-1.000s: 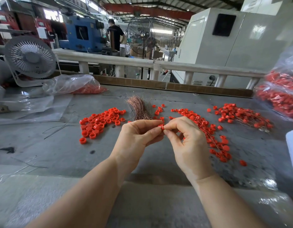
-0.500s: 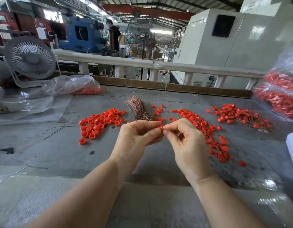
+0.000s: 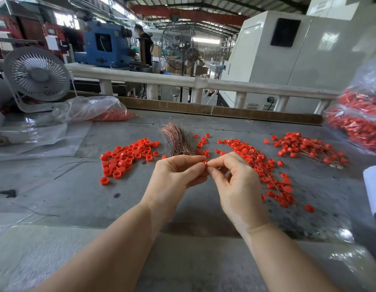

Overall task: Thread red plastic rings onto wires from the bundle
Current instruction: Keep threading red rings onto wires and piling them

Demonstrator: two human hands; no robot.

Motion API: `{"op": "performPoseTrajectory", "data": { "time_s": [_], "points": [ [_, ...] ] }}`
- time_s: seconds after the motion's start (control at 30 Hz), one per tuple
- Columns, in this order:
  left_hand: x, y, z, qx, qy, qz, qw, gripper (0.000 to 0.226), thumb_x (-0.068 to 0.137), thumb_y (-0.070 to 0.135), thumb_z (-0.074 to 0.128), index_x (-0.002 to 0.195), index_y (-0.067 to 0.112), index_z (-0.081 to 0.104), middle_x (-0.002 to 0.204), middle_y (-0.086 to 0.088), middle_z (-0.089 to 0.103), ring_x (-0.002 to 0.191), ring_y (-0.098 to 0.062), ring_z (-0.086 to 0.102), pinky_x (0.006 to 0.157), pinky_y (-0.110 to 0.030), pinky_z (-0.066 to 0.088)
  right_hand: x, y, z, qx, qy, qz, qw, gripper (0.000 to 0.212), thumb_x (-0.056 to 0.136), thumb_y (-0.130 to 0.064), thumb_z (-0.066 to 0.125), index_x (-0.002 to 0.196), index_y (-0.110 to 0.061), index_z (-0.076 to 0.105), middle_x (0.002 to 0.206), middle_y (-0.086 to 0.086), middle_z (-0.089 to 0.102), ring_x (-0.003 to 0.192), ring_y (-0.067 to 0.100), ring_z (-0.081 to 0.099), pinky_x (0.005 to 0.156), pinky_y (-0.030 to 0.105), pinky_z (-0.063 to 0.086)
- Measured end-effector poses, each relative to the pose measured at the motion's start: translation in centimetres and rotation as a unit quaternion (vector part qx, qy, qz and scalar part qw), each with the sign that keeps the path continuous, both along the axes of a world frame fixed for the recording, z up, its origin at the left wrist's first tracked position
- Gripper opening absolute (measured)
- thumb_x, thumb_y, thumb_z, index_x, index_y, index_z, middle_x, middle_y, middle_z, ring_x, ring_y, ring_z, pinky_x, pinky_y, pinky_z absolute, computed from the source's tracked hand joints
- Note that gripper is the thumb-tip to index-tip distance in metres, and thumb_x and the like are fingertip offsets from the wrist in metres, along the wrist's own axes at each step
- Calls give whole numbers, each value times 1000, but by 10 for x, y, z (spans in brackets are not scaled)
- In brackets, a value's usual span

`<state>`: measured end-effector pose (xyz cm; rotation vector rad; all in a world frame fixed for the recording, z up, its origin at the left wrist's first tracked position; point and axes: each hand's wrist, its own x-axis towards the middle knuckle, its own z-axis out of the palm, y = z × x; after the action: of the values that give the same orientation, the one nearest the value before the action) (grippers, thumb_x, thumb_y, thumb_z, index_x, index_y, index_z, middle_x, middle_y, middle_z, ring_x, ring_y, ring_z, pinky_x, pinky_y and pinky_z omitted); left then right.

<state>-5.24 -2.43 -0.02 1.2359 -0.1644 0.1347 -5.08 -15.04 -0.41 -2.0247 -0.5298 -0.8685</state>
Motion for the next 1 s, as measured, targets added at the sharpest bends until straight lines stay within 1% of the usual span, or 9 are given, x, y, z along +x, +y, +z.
{"op": "performPoseTrajectory", "data": {
  "time_s": [0.1,0.27,0.43,0.57,0.63,0.7,0.83,0.9,1.0],
  "points": [
    [1,1,0,-23,18,-6,1000,14,78,-4,63,78,8,71,70,-9,72,65,-14,68,62,-20,55,-1,0,1,-9,5,4,1000,6,82,-3,66,79,-8,66,75,0,59,70,12,52,65,26,46],
    [2,2,1,-47,44,-20,998,14,71,-1,66,69,11,73,67,-7,71,60,-13,67,58,-19,54,-1,1,3,5,48,17,999,11,82,-4,66,76,-13,65,74,-6,59,69,4,50,64,13,39],
    [2,3,1,-74,67,-44,994,10,73,0,63,76,6,70,67,-6,71,60,-11,67,57,-18,54,-2,0,5,40,93,24,995,16,84,-10,65,75,-23,62,74,-10,62,72,3,52,64,8,38],
    [2,2,0,-63,87,-36,994,11,82,-3,58,83,3,67,66,-7,70,60,-10,67,57,-19,54,1,-1,4,73,91,-6,993,13,84,-10,66,76,-20,62,72,-11,61,65,3,51,62,12,39],
    [2,2,0,-68,99,-19,993,11,83,-4,58,82,3,66,63,-7,69,58,-9,66,56,-19,54,3,-4,3,69,77,-47,994,9,84,-10,65,78,-16,63,72,-5,62,65,8,51,65,24,44],
    [2,2,0,-69,106,-8,992,11,83,-4,58,80,3,66,62,-6,68,57,-9,66,56,-19,55,4,-7,1,55,72,-90,992,8,85,-9,64,78,-13,63,74,0,62,71,18,55,66,32,44],
    [2,1,-1,-66,117,0,991,12,84,-5,58,80,2,66,62,-6,68,57,-9,66,56,-19,55,6,-11,-1,-17,102,-198,975,12,86,-12,61,75,-16,60,75,-4,59,80,21,55,63,29,36],
    [2,1,-2,-63,121,0,991,11,84,-6,58,81,2,65,62,-7,67,56,-9,65,55,-19,55,6,-12,-3,-58,143,-232,960,11,86,-13,60,76,-17,60,75,-5,57,83,22,54,62,28,31],
    [2,1,-2,-58,123,-2,991,11,84,-6,58,81,2,65,62,-6,67,56,-9,65,55,-19,55,7,-13,-4,-137,227,-250,931,13,85,-12,59,80,-23,63,85,-2,63,90,21,55,64,28,37]
  ]
}}
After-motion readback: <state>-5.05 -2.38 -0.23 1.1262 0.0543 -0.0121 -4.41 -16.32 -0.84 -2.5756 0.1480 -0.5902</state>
